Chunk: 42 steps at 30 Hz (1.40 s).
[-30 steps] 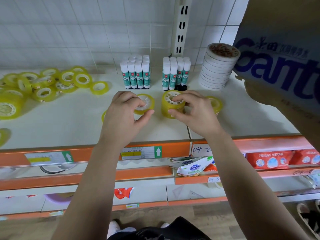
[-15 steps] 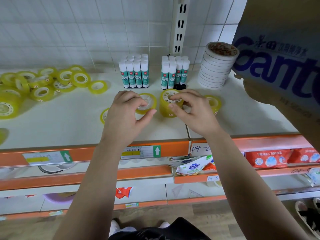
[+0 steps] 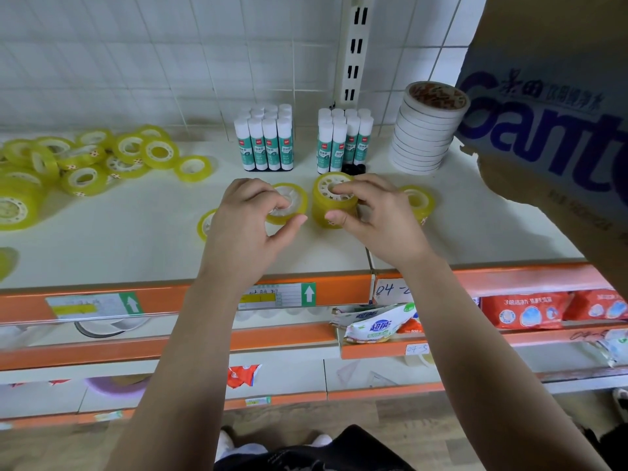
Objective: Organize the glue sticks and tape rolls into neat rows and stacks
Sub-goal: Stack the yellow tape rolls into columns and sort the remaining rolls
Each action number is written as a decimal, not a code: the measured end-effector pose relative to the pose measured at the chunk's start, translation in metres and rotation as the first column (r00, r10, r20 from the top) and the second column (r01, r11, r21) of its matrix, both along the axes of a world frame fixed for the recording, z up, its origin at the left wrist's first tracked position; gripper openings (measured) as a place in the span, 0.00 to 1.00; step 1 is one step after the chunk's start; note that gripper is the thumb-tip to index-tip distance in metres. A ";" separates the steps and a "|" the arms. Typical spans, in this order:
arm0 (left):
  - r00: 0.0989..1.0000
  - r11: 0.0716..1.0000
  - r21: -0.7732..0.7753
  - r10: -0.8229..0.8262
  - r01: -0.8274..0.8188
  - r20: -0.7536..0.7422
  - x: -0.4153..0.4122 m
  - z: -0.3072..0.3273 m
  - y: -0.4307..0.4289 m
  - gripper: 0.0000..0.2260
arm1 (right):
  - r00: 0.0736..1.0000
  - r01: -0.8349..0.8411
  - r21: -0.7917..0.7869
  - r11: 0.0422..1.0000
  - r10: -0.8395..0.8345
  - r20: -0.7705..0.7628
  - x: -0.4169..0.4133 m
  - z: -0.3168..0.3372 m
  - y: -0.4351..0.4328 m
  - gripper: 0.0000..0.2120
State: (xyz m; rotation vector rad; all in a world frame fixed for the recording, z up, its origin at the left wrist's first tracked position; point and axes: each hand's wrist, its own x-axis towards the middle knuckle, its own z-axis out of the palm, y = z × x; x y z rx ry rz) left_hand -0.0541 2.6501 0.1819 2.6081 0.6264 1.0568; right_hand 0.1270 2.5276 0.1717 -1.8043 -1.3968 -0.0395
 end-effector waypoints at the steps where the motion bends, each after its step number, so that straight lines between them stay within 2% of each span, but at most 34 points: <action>1: 1.000 1.000 0.000 -0.001 0.001 -0.001 0.000 0.000 0.000 0.18 | 1.000 0.001 -0.005 1.000 -0.001 0.006 0.000 0.000 0.000 0.19; 7: 0.999 1.000 -0.016 -0.024 0.024 0.022 0.004 0.004 0.002 0.17 | 0.999 0.007 0.055 0.998 -0.009 0.031 0.000 0.007 -0.009 0.19; 12: 0.994 0.993 -0.038 -0.108 0.109 0.019 0.030 0.014 -0.003 0.17 | 0.991 0.098 0.136 0.986 -0.109 0.079 0.004 0.008 -0.029 0.10; 18: 0.980 0.978 -0.066 -0.197 0.196 -0.016 0.060 0.015 -0.011 0.17 | 0.981 0.169 0.148 0.975 -0.181 0.071 0.004 0.001 -0.047 0.04; 27: 0.984 0.989 0.008 -0.147 0.148 -0.096 0.065 0.013 -0.010 0.11 | 0.988 0.133 0.092 0.987 -0.140 0.070 0.006 -0.003 -0.047 0.05; 37: 0.980 0.984 -0.038 -0.179 0.176 -0.090 0.060 0.015 -0.013 0.15 | 0.986 0.147 0.070 0.987 -0.152 0.074 0.004 -0.004 -0.047 0.06; 42: 0.975 0.980 -0.036 -0.198 0.195 -0.101 0.060 0.015 -0.008 0.14 | 0.987 0.134 0.064 0.989 -0.139 0.081 0.005 -0.005 -0.047 0.07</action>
